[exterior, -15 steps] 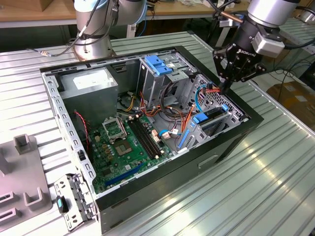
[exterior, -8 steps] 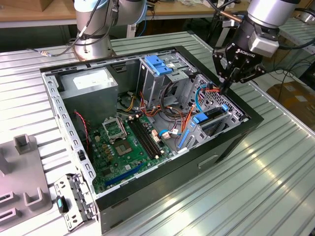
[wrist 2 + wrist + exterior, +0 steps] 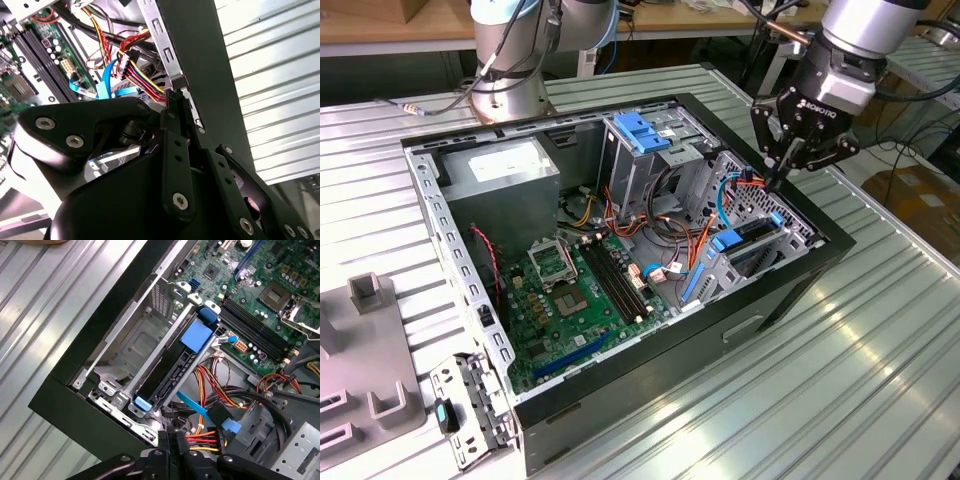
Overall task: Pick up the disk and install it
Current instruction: 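Insert the first disk wire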
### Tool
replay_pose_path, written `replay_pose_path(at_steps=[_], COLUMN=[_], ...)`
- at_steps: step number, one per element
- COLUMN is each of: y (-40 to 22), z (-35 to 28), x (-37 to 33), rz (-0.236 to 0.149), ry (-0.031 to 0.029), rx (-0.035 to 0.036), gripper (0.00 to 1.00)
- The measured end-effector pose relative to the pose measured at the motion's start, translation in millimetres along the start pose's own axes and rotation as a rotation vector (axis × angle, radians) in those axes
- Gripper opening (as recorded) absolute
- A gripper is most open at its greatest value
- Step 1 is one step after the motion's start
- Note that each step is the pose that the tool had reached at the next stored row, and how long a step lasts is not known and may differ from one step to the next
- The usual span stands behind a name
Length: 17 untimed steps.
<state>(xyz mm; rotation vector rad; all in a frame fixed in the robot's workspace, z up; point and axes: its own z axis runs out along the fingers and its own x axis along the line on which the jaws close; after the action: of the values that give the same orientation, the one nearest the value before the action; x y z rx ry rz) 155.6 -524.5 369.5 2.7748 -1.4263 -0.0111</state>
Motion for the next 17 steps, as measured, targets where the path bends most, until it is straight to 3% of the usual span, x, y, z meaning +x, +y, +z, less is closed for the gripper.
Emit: replay_pose_path(at_steps=[4,10,17], y=[0.0,4.8,4.8], z=[0.9,1.1,1.6], x=[0.0,-3.3,-3.4], rz=[0.074,0.085,0.196], ry=[-0.0004,-0.0006,-0.0031], rx=[-0.0011,-0.0012,-0.0018], gripper=[0.17,0.17,0.17])
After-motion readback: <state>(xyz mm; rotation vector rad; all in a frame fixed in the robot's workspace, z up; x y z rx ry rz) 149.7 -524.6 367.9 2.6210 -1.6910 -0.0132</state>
